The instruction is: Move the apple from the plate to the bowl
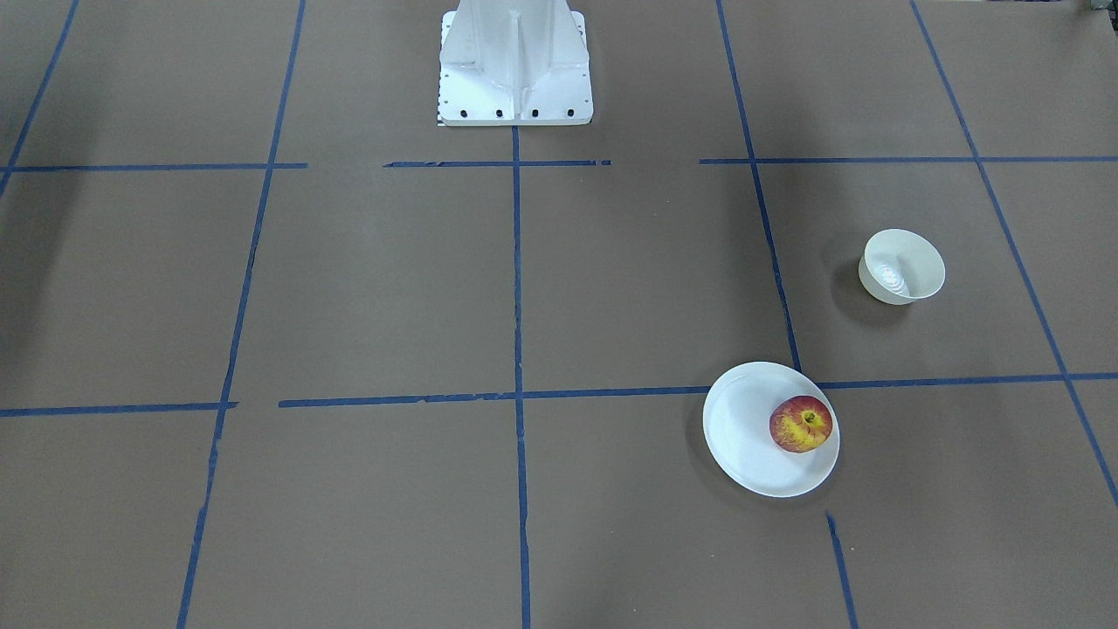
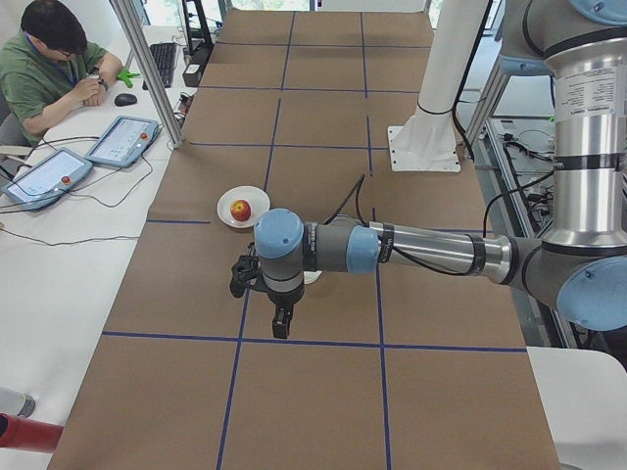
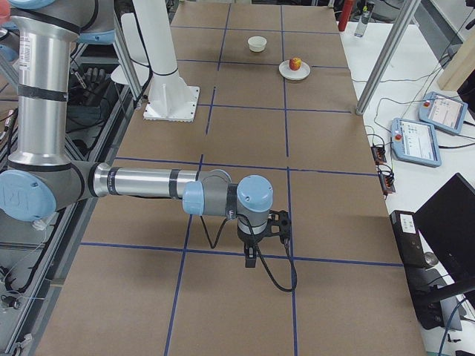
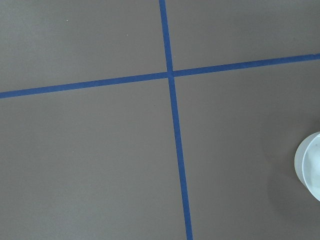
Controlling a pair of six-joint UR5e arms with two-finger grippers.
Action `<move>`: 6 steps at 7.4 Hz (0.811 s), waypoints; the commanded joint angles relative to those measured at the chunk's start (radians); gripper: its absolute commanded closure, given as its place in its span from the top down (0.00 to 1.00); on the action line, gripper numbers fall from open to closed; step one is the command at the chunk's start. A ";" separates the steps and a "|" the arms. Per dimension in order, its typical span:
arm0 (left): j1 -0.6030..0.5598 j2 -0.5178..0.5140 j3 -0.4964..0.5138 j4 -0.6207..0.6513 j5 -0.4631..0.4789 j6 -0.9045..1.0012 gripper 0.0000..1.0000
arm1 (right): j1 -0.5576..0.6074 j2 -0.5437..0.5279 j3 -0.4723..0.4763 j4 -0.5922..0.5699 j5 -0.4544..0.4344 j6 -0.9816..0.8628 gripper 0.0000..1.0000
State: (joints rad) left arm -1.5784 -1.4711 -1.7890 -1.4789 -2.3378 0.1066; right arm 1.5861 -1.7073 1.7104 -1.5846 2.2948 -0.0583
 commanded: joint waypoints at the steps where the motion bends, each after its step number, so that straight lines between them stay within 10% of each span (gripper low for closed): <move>1: -0.002 0.002 -0.010 -0.003 0.000 -0.001 1.00 | 0.000 0.000 0.000 0.000 0.000 0.000 1.00; 6: 0.008 -0.059 -0.012 -0.009 0.000 -0.036 1.00 | 0.000 0.000 0.000 0.000 0.000 0.000 1.00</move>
State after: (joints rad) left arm -1.5754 -1.4992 -1.7950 -1.4884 -2.3388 0.0966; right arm 1.5861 -1.7073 1.7104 -1.5846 2.2948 -0.0583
